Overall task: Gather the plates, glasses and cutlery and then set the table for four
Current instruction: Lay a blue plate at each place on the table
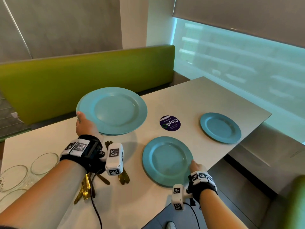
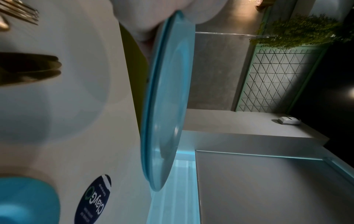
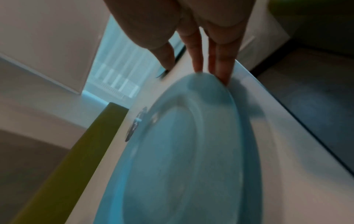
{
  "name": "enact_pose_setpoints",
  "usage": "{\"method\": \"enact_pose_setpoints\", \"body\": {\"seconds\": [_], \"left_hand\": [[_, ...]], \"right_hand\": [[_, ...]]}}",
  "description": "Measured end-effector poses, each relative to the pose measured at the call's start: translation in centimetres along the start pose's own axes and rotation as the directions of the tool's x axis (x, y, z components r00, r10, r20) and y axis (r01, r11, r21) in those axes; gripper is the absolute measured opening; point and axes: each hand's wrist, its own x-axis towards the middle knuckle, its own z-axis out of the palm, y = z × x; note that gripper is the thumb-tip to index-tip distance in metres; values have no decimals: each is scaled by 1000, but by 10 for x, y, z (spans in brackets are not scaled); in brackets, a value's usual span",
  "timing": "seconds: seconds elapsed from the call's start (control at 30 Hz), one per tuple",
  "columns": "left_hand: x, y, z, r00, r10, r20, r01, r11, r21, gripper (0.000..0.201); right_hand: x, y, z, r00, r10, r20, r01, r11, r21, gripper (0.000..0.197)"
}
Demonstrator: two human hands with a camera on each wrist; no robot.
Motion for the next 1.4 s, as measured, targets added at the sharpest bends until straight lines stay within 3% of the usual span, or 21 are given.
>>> {"method": "enact_pose_setpoints", "body": {"seconds": [0.13,0.23,0.33,0.4,0.63,0.77,0.97,1.07,1.17,1.27,1.4], "left_hand": [[-7,1,12,996,-51,77,53,998,-27,50],[-16,-1,24,983,-85,164,87,996,-5,50],[-20,-6,42,960,-138,243,138,990,17,52],[-21,-9,56,946,-167,279,164,986,36,50],[-11,-16,113,940,-161,300,164,986,15,50],[7,-21,151,949,-142,280,157,987,-30,46],[29,-36,203,963,-154,219,173,983,-68,50],[45,-32,218,979,-168,114,175,983,-55,53],[62,-25,227,991,-131,37,133,989,-61,52],[78,-20,234,996,-88,-33,85,994,-67,50],[94,-20,241,994,-76,-84,70,995,-74,48]], "right_hand": [[-11,-45,-9,976,-208,-59,202,976,-86,43],[-36,-104,-7,911,-410,-44,413,903,119,36],[-60,-151,-5,888,-452,82,378,821,429,32],[-62,-173,-6,890,-442,112,323,785,529,37],[-14,-221,-15,794,-607,-28,564,718,409,35],[21,-260,-21,753,-651,-95,631,674,385,35],[87,-304,-14,839,-543,-15,450,678,581,30],[123,-312,-23,893,-451,-11,401,784,474,33],[163,-315,-30,927,-374,27,310,803,509,44],[198,-312,-37,930,-366,29,326,859,395,46],[234,-300,-39,917,-398,8,398,916,-45,64]]}}
